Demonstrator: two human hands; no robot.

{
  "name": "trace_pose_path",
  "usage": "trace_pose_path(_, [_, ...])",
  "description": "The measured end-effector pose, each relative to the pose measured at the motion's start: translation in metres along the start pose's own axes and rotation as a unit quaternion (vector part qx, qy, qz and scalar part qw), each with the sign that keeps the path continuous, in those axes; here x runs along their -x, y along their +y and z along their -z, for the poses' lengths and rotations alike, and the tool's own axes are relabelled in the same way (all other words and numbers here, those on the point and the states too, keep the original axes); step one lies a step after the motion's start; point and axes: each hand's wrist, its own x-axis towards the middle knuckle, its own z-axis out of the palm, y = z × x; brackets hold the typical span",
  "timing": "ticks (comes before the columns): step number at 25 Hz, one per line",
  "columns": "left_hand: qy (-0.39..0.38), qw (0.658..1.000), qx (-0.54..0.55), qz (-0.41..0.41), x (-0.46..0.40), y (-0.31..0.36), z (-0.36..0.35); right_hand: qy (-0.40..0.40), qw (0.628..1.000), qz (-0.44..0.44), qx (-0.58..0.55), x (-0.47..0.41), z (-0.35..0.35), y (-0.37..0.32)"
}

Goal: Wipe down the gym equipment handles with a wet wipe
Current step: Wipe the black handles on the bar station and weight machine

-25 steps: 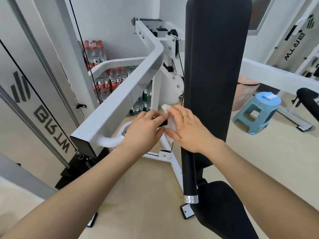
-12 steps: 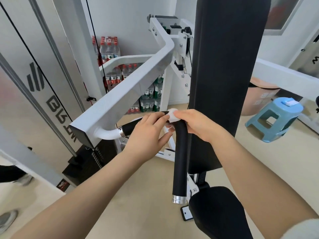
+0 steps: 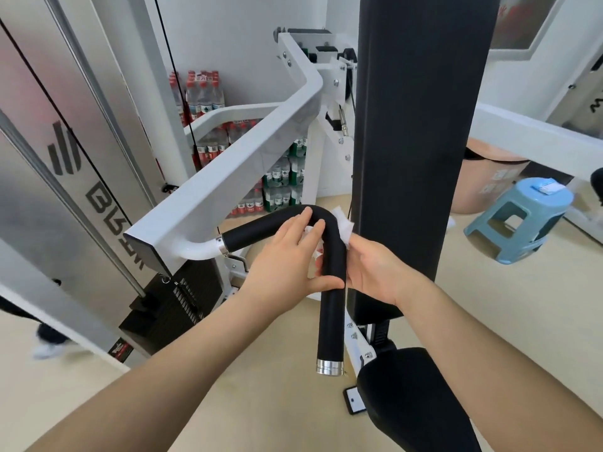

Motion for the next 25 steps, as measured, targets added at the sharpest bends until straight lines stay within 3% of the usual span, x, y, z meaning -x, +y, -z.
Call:
trace_pose_path(4, [-0.021, 0.999, -0.034, -0.008, 0.000, 0.001, -0.003, 0.109, 0.993, 0.035, 0.036, -0.016, -0.016, -0.014])
trace_pose_path(6, [-0.014, 0.999, -0.049, -0.019, 0.000, -0.002, -0.003, 0.116, 0.986, 0.041, 0.109, -0.006, -0.014, -0.009])
trace_pose_path(9, [-0.020, 0.997, -0.056, -0.041, -0.001, -0.007, 0.000, 0.067, 0.981, -0.014, 0.183, 0.030, -0.003, 0.020])
trace_pose_path(11, [-0.042, 0.997, -0.050, -0.052, 0.000, -0.009, 0.003, 0.011, 0.991, -0.031, 0.128, 0.040, -0.009, 0.025])
trace_pose_path(15, [-0.072, 0.995, -0.040, -0.062, 0.002, -0.008, 0.006, 0.035, 0.999, 0.025, -0.020, 0.035, -0.031, 0.035])
trace_pose_path(19, [-0.082, 0.993, -0.049, -0.072, 0.002, -0.011, 0.006, -0.077, 0.996, -0.012, 0.043, 0.069, -0.037, 0.068])
trace_pose_path(20, [-0.081, 0.993, -0.049, -0.075, 0.002, -0.011, 0.006, -0.058, 0.997, -0.001, 0.044, 0.067, -0.037, 0.066])
trace_pose_path(23, [-0.083, 0.993, -0.031, -0.082, 0.001, -0.012, 0.006, 0.092, 0.994, 0.037, -0.035, 0.048, -0.045, 0.052])
trace_pose_path(25, [-0.089, 0.992, -0.022, -0.090, 0.003, -0.016, 0.005, 0.108, 0.993, 0.034, 0.014, 0.050, -0.050, 0.058])
